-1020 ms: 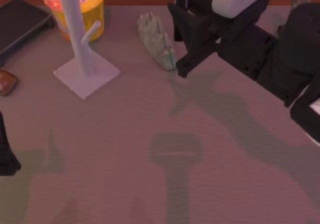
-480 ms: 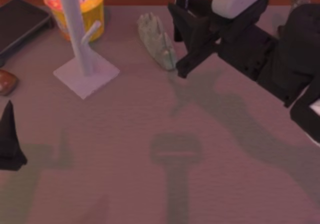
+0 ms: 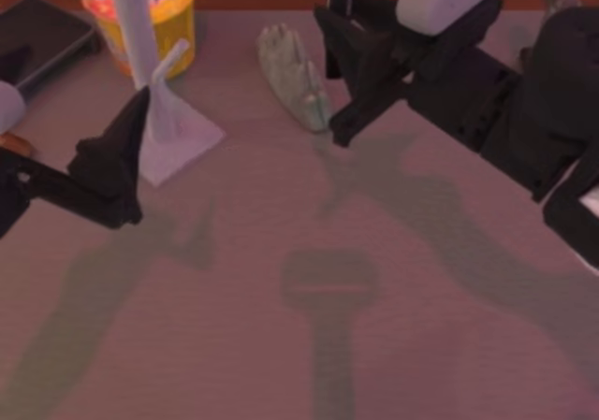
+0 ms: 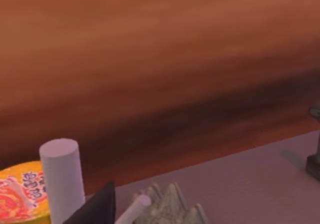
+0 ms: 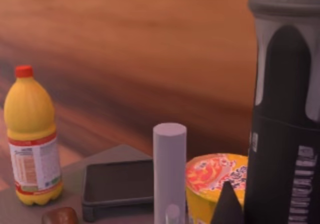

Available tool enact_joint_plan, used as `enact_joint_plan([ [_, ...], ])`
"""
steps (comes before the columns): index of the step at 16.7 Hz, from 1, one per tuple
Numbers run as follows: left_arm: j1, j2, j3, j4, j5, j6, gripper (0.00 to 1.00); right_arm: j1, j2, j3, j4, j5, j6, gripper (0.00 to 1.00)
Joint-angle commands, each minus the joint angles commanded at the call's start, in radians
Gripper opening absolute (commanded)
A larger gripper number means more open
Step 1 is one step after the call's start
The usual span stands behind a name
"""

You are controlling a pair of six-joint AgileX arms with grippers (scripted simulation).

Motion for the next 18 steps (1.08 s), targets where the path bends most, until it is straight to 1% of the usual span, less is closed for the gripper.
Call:
enact_joint_plan([
  [4,-0.138,0.268,0.160,0.098,0.034,0.013,1.00,0.000,0.000,0.000,0.000,0.000,0.000,0.00],
  [7,-0.204,0.391,0.234,0.143,0.052,0.018,1.00,0.000,0.000,0.000,0.000,0.000,0.000,0.00],
  [9,-0.221,0.421,0.253,0.155,0.057,0.019,1.00,0.000,0.000,0.000,0.000,0.000,0.000,0.00],
  [15,-0.221,0.434,0.264,0.159,0.055,0.018,1.00,0.000,0.000,0.000,0.000,0.000,0.000,0.00],
  [18,-0.237,0.538,0.343,0.189,0.044,0.019,1.00,0.000,0.000,0.000,0.000,0.000,0.000,0.00],
])
